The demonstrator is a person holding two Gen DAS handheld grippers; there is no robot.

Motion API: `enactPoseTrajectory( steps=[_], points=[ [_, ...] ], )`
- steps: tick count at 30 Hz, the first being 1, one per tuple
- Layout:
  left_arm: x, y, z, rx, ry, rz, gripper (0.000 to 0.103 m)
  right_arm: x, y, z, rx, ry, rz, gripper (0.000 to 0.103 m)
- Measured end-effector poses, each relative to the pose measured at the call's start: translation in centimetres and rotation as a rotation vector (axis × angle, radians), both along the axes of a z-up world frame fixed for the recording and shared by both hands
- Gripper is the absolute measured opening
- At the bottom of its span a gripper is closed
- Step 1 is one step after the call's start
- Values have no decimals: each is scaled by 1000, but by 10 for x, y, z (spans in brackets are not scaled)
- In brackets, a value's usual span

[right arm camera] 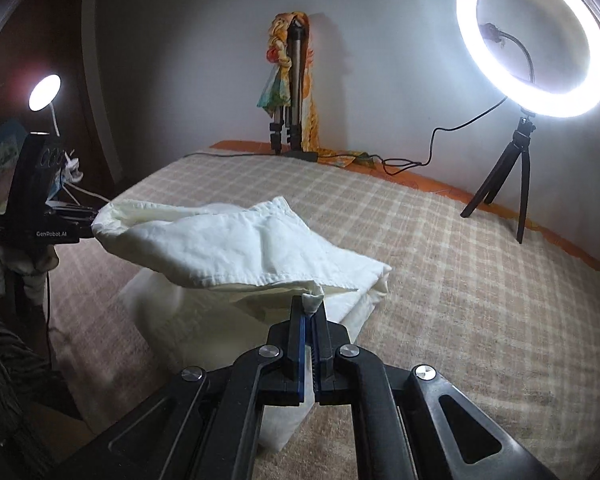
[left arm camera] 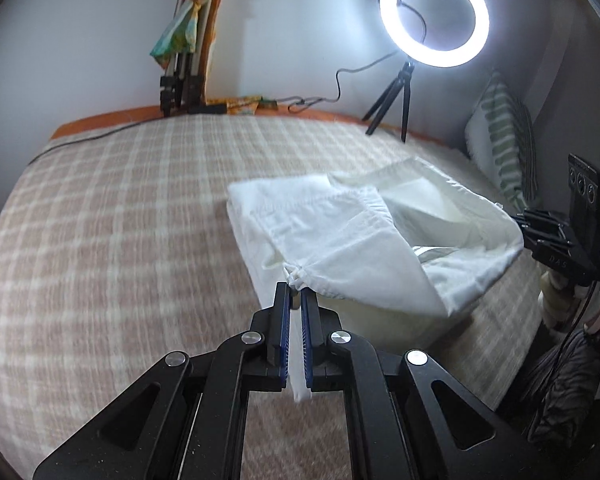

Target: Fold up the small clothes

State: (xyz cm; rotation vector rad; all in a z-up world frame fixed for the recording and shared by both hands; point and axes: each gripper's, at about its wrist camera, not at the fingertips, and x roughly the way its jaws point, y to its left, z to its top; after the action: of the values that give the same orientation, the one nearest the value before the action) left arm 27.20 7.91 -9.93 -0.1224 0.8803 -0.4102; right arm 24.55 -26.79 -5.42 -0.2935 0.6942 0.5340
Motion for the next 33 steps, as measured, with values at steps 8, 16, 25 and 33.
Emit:
enactPoseTrajectory(
  steps=[8,16,25,33],
  points=[
    [-25,-3,-13,117,43,-64,4,-25,-13,-34,-240,-8,30,0],
    [-37,-13,30,27,-68,-64,5,4,-71,0,131,165,-146,29],
    [-26,-95,11,-146,73,-257,12,39,-96,-38,605,557,-212,31],
    [-15,-146,-14,-203,166,-276,39,60,-92,-68,721,679,-255,31]
  ],
)
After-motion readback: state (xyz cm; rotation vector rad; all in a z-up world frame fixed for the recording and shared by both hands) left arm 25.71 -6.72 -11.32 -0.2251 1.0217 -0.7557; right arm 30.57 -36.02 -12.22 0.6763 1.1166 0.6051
